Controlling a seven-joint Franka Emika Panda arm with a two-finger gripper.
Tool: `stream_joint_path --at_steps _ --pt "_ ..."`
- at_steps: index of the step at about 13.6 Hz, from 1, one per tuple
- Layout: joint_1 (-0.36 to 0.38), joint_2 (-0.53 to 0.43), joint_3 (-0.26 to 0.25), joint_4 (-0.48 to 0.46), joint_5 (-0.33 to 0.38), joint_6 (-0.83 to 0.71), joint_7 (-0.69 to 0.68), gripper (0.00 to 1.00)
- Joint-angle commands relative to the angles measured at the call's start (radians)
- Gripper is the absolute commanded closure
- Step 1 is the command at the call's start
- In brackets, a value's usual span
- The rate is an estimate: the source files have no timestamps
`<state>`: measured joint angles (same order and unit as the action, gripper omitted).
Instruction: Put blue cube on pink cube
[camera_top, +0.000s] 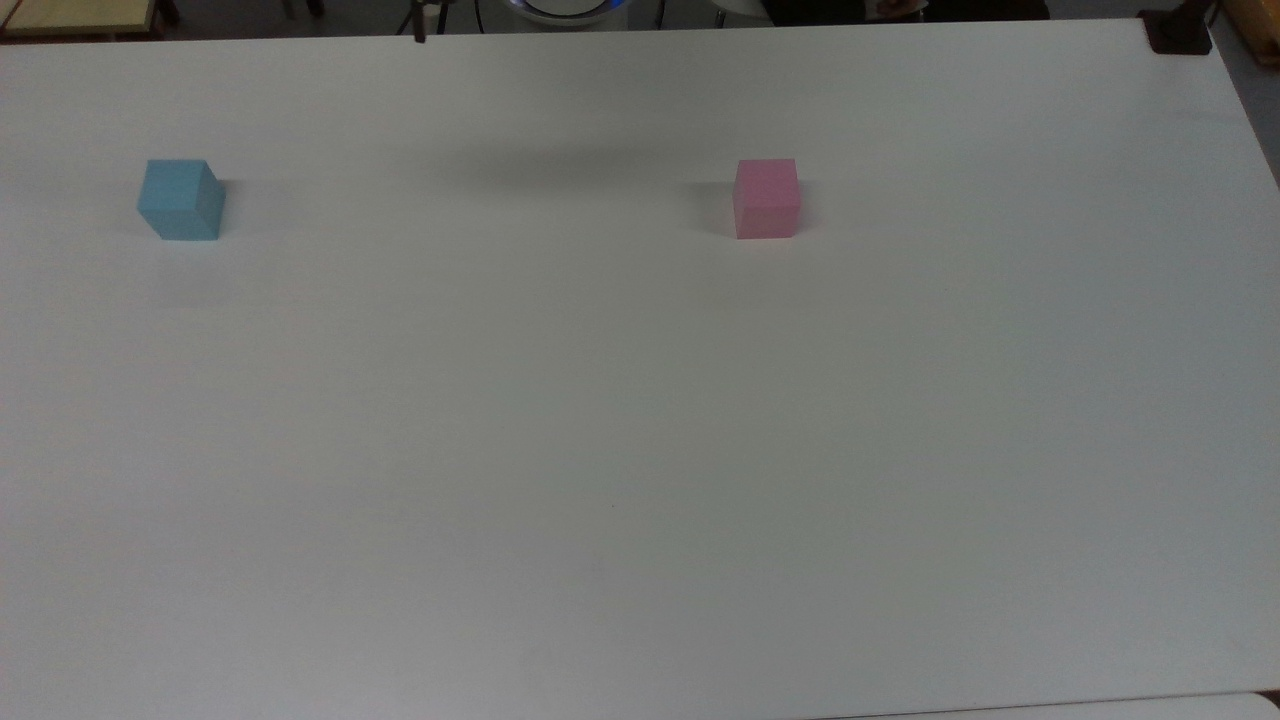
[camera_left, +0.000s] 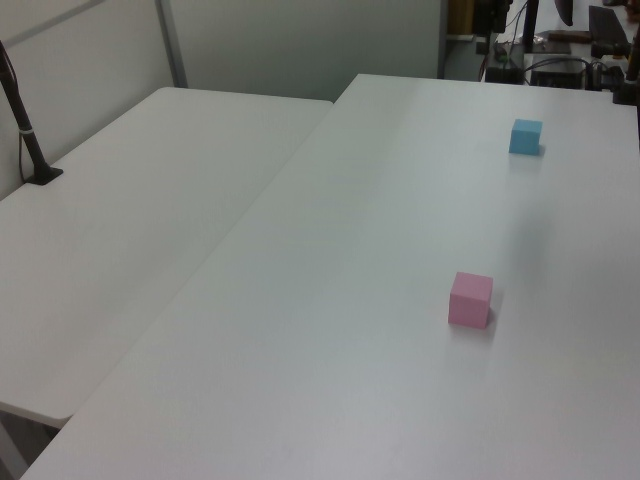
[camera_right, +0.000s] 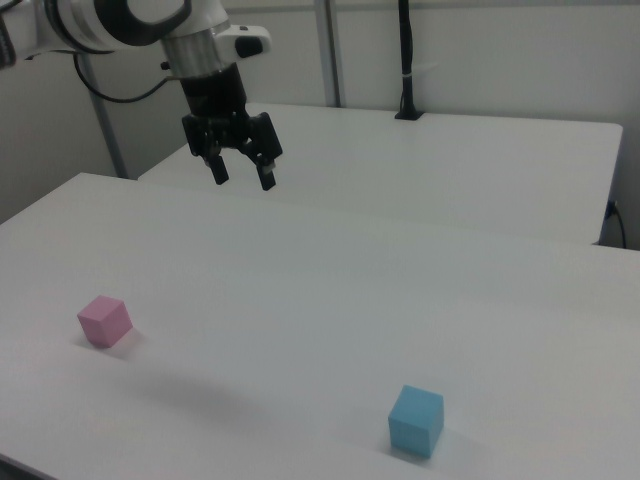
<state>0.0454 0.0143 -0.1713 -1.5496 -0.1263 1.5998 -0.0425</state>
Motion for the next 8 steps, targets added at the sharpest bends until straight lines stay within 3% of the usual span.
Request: stream_joint_path --at_steps 1,4,6,8 --pt "-0.074 -0.022 -0.057 -0.015 -0.012 -0.027 -0.256 0.00" --pt "-0.081 -0.016 -0.228 -0.050 0.037 0.009 -0.507 0.00" --pt "-0.088 -0.016 -0.354 -0.169 0.179 0.122 -0.659 0.00" --pt "-0.091 -0.002 -0.421 -0.286 0.266 0.257 -0.715 0.00"
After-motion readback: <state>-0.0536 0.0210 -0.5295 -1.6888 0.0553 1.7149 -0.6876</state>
